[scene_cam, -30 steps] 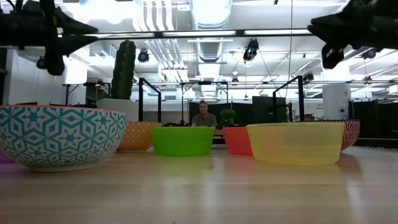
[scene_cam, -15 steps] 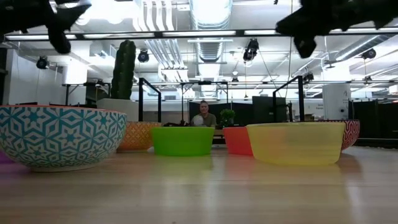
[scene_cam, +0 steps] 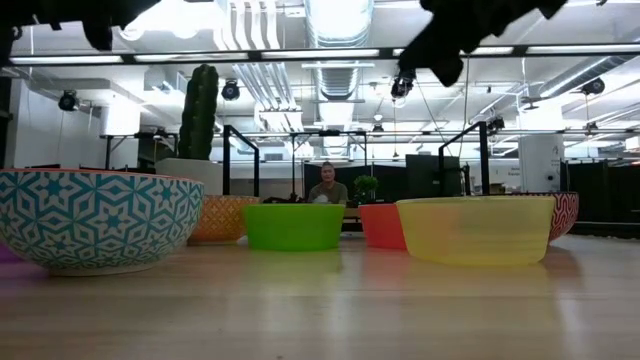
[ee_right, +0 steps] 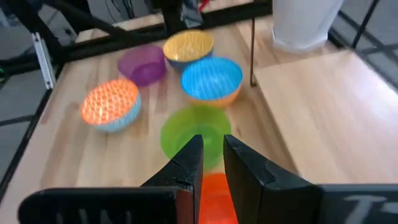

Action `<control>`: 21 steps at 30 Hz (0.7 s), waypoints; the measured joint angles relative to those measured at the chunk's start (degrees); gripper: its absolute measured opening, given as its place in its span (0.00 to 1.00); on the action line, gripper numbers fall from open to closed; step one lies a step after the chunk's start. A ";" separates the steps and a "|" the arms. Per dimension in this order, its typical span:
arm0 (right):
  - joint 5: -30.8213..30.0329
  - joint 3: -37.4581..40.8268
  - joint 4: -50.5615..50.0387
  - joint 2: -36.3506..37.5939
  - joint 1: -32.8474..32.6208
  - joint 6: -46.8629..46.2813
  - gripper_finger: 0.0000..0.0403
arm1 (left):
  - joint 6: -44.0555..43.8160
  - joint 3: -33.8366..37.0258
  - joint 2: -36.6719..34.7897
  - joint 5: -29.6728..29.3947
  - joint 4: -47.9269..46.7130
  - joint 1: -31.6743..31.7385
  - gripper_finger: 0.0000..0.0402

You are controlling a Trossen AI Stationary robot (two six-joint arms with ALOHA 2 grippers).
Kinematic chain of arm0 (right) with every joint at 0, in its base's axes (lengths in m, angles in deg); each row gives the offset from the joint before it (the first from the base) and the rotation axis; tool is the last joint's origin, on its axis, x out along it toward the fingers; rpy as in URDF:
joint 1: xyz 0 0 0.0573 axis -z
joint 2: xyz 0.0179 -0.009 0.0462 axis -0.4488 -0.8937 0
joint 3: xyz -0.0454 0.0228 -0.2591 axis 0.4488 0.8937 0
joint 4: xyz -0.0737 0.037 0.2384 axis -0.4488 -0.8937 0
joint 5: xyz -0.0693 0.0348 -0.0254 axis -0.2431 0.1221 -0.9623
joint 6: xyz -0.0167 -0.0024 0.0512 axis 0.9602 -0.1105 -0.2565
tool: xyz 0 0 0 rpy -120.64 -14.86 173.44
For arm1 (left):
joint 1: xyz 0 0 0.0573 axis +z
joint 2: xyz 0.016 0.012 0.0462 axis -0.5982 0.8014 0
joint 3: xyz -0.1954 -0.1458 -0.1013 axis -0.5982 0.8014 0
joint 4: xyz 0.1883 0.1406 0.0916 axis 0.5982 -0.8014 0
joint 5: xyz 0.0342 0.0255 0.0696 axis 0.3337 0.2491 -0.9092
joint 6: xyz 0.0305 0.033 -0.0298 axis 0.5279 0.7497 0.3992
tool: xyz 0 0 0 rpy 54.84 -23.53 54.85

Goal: Place and stack bowls onto a shelf
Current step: Put the orange bowl on the shelf

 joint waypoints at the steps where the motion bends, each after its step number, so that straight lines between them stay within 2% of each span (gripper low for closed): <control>1: -0.02 -1.24 -1.46 -1.34 0.00 0.69 0.13 | 0.97 -0.96 0.52 0.02 -2.83 0.00 0.19; 4: 0.02 -5.68 -4.60 -5.59 0.00 2.66 0.13 | 2.31 -3.24 2.49 -0.01 -8.06 -0.02 0.19; 13: 0.11 -18.12 -19.22 -18.29 0.00 9.74 0.13 | 4.00 -5.89 5.51 -0.08 -13.22 -0.07 0.19; 21: 0.13 -19.68 -20.55 -26.57 -0.02 11.62 0.13 | 4.84 -5.88 4.96 -0.32 -15.55 -0.07 0.19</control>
